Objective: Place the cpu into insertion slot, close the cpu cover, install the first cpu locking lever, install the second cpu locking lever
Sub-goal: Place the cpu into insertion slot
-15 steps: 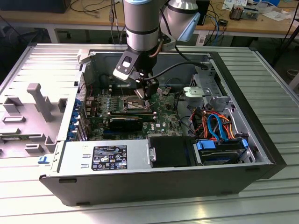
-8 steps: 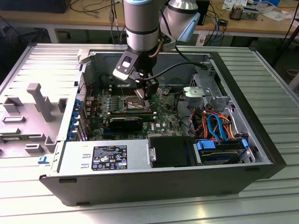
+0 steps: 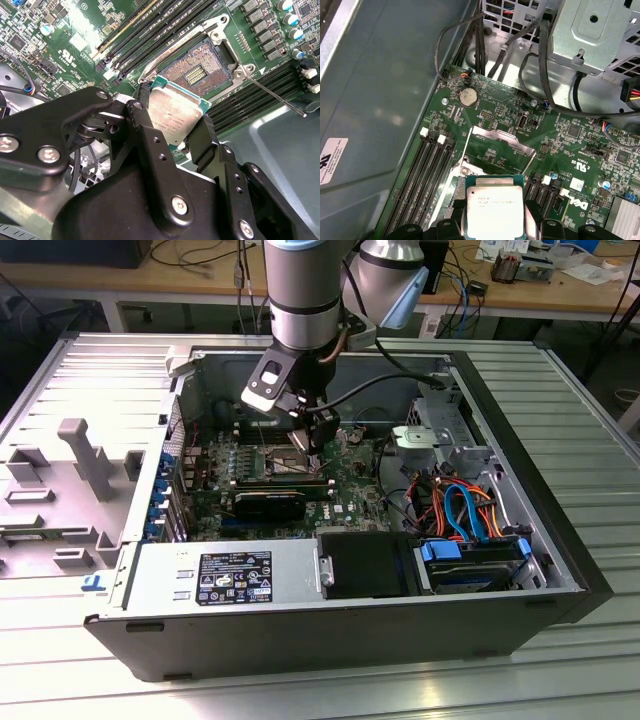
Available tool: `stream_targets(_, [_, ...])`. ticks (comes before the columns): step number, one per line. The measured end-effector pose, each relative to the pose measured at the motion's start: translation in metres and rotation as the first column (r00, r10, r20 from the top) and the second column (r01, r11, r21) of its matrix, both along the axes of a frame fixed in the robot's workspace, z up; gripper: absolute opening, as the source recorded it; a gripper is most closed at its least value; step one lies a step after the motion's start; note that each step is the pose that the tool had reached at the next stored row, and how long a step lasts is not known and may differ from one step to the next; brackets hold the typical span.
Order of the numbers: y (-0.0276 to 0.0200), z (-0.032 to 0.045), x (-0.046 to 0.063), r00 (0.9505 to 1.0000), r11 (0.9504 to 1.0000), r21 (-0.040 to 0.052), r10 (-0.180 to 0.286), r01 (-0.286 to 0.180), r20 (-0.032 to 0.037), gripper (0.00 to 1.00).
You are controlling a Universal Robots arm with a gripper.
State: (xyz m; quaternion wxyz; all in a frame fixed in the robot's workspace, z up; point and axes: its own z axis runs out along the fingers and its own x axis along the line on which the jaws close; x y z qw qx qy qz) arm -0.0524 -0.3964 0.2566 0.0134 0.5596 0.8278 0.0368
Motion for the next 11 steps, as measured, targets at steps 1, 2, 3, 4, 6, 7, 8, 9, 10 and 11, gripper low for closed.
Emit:
stream_targets(1, [0.0000, 0.0000, 0.0000, 1.0000, 1.0000, 0.0000, -0.001, 0.001, 0.0000, 0.55])
stream_targets(2, [0.0000, 0.0000, 0.0000, 1.0000, 1.0000, 0.0000, -0.002, 0.002, -0.0001, 0.55])
stream_targets(3, [0.0000, -0.0001, 0.0000, 1.0000, 1.0000, 0.0000, -0.003, 0.003, 0.0000, 0.55])
stream_targets(4, [0.0000, -0.0001, 0.0000, 1.0000, 1.0000, 0.0000, -0.004, 0.004, 0.0000, 0.55])
stream_targets(6, [0.0000, -0.0002, 0.0000, 1.0000, 1.0000, 0.0000, -0.006, 0.006, 0.0000, 0.55])
stream_targets(7, [0.0000, -0.0003, 0.0000, 1.0000, 1.0000, 0.0000, -0.008, 0.008, 0.0000, 0.55])
stream_targets(8, [0.0000, -0.0004, 0.0000, 0.9999, 0.9999, 0.0000, -0.011, 0.011, -0.0001, 0.55])
stream_targets(9, [0.0000, -0.0004, 0.0000, 0.9999, 0.9999, -0.0001, -0.013, 0.013, -0.0001, 0.55])
stream_targets(10, [0.0000, -0.0004, 0.0000, 0.9999, 0.9999, 0.0000, -0.015, 0.015, 0.0000, 0.55])
stream_targets(11, [0.0000, -0.0004, 0.0000, 0.9999, 0.9999, -0.0001, -0.015, 0.015, 0.0000, 0.55])
